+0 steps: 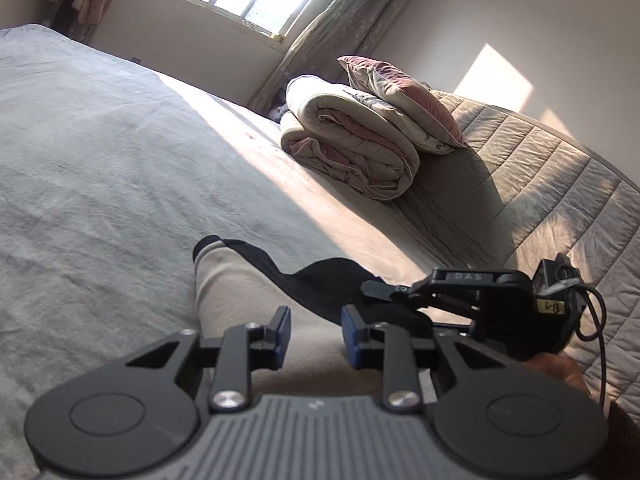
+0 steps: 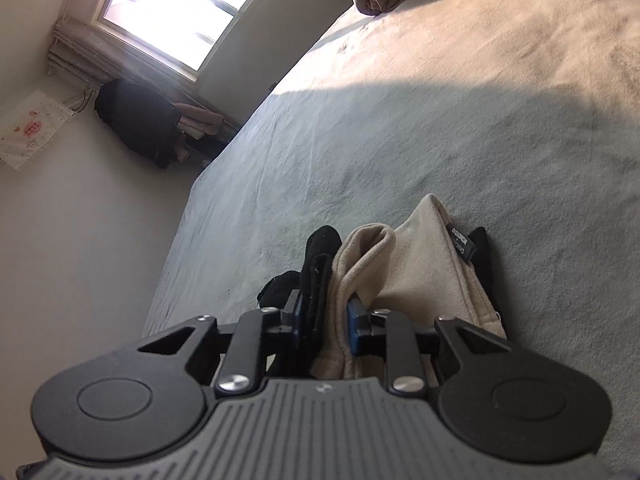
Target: Fold clothes
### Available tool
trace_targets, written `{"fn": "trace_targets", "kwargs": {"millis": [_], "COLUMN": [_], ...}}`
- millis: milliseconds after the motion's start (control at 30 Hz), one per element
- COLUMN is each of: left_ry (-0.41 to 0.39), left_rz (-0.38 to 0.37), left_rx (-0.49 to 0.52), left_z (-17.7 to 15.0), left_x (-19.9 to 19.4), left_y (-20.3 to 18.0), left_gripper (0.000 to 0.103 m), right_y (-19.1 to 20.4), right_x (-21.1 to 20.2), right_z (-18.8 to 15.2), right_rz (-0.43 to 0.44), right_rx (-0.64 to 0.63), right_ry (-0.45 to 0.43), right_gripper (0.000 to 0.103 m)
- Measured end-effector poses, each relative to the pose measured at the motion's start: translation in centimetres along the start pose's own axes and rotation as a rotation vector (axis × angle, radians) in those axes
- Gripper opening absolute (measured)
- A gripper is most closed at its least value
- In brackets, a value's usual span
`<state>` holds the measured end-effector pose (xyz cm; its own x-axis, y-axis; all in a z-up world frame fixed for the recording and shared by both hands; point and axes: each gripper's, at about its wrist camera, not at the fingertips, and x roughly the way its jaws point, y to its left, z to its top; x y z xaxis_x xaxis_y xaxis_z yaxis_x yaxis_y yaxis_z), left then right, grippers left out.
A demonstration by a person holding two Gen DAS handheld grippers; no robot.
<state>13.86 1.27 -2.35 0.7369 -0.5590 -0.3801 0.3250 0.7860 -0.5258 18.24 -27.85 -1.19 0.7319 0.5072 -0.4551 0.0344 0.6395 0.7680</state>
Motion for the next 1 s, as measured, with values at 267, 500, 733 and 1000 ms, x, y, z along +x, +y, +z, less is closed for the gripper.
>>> {"fn": "trace_targets", "kwargs": {"millis": [267, 500, 733, 1000], "left_ry": [0.049, 0.072, 0.072, 0.054], "left_rz": [0.015, 0.012, 0.020, 0.003], "left_rx": [0.050, 0.126, 0.153, 0.106], "left_z": [-1.2, -3.5, -3.8, -4.1], "left_x": [3.7, 4.9, 5.1, 5.2], "left_y": [-0.1, -1.9, -2.2, -1.5], "left_gripper": [0.013, 0.013, 0.013, 0.013], "right_y": [-3.2, -8.2, -6.8, -4.0], "right_x": [0.0, -0.5, -1.2, -4.2], "right_z": [1.2, 0.0, -0.2, 0.2], "right_rz": [0.025, 0.032, 0.011, -0.085], "right_rx": [0.080, 0.233, 0.135, -0.058], "right_ry": [0.000, -0.009, -0.029, -0.117], "right_gripper": [0.025, 0.022, 0.026, 0.048]}}
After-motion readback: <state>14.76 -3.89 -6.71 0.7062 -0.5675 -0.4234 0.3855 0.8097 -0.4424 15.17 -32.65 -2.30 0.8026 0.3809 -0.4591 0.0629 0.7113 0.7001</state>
